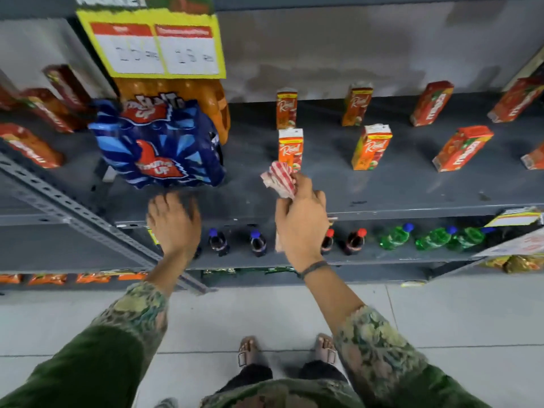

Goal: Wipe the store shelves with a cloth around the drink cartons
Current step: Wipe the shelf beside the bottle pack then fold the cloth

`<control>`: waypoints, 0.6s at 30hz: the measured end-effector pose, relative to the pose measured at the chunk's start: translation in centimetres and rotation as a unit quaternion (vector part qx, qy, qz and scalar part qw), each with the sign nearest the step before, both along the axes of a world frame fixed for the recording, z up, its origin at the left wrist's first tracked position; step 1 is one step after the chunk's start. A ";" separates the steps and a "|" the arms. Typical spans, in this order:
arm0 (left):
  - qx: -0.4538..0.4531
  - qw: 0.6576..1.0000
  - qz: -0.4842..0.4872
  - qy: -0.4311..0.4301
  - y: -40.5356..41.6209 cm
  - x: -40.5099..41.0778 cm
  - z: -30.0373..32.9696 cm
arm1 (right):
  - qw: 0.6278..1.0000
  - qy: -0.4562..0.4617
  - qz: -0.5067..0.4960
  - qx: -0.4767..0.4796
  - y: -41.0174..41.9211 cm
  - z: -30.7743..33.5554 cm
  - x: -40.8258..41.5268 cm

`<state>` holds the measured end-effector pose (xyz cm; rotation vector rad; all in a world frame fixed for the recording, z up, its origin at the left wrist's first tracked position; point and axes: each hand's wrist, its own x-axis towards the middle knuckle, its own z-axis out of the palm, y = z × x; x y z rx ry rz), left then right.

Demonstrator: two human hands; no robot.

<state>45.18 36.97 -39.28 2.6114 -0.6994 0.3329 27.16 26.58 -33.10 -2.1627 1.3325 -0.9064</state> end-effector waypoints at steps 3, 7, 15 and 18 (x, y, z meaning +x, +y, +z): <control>0.071 0.989 0.025 0.130 0.8 3.3 -0.4 | 0.997 -0.048 -0.007 0.064 -0.4 0.8 5.6; 0.146 0.974 -0.010 0.173 0.9 4.8 -1.8 | 0.998 -0.006 -0.016 0.059 -3.6 1.2 12.0; 0.178 0.962 -0.018 0.205 0.9 5.7 -2.3 | 0.977 0.181 0.039 0.100 -9.3 -0.4 19.0; 0.172 0.965 -0.013 0.200 0.8 5.8 -2.5 | 0.955 0.221 0.134 0.146 -10.1 -1.5 20.2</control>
